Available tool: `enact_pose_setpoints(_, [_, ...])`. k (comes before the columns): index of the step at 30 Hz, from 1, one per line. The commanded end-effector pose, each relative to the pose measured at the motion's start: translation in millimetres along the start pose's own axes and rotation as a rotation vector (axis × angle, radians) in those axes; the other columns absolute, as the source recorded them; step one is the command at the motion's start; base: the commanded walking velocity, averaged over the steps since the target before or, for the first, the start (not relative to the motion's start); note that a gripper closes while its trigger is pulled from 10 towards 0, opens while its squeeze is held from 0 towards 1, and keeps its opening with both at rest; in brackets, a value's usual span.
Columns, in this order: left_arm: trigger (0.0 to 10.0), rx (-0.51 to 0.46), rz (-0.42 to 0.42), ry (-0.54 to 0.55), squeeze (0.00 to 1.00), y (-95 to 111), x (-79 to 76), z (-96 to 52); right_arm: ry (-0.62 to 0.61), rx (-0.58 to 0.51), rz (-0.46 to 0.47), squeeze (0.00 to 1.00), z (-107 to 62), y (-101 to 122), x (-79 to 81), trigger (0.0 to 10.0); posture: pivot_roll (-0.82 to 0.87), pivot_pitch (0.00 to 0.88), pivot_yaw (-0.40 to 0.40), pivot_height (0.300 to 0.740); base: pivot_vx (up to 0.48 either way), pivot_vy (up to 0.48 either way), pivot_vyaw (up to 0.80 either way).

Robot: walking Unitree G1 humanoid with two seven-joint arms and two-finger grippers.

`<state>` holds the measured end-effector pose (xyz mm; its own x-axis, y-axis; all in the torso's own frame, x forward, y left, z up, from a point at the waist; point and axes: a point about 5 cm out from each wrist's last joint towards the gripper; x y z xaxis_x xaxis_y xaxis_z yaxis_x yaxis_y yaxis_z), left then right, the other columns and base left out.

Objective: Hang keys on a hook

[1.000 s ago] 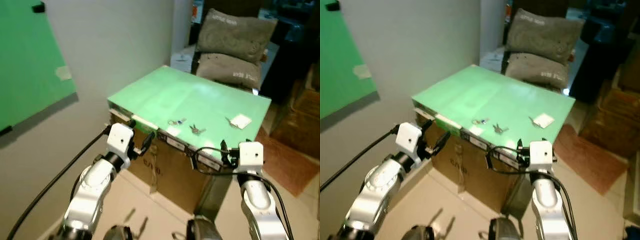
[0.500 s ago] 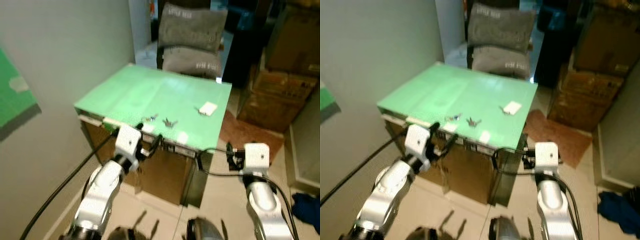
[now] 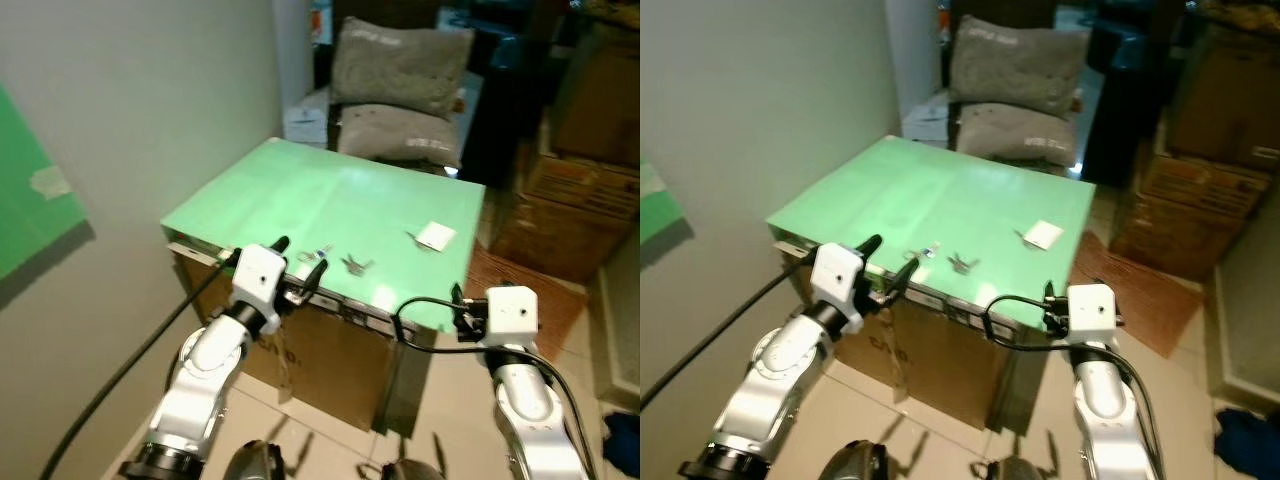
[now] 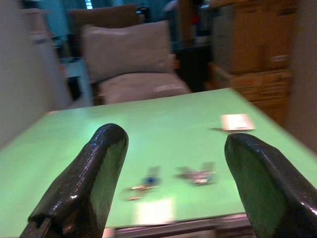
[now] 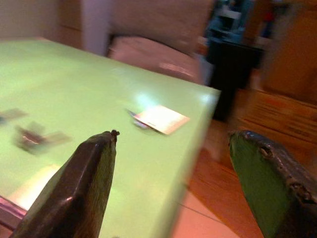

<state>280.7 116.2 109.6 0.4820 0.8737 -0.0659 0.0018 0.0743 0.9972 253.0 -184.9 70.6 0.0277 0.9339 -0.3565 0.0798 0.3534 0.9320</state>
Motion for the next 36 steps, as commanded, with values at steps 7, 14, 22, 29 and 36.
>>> enact_pose_setpoints(7, [10.0,0.006,0.001,-0.013,0.0,0,-0.9,2.4,0.019,-0.017,-0.002,0.0,0.4,3,3.0,10.0,-0.09,0.0,0.031,0.661,0.445,0.0,0.0])
enact_pose_setpoints(14, [10.0,0.046,0.027,0.058,0.0,-3,10.0,8.4,0.021,-0.012,0.008,0.0,-1.7,3,4.6,10.0,-0.09,0.0,0.036,0.661,0.186,0.0,0.0])
enact_pose_setpoints(22, [10.0,0.111,0.027,0.033,0.0,-9,11.8,18.0,0.029,0.015,0.031,0.0,-5.3,-2,7.7,10.0,-0.08,0.0,0.045,0.661,0.0,0.0,0.0])
enact_pose_setpoints(29, [10.0,0.232,-0.037,-0.066,0.0,-29,-18.8,62.3,0.046,0.028,0.038,0.0,-29.5,-3,8.8,10.0,-0.13,0.105,0.047,0.661,0.0,0.0,0.0])
enact_pose_setpoints(36, [10.0,0.24,-0.053,0.035,0.0,-23,-8.5,82.1,0.18,-0.059,-0.026,0.0,-52.8,17,14.6,10.0,-0.23,0.157,0.06,0.661,0.0,0.0,0.0])
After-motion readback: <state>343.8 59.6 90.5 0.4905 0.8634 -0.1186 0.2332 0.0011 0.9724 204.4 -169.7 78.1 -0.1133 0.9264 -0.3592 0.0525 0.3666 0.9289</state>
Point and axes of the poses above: a point about 5 cm out from each wrist's last joint towards the gripper, its own z axis pointing out of the wrist towards the gripper, its own y axis along the axis of the wrist's last joint, x = y × z, and after that the axes turned 11 degrees about -z, right-handed
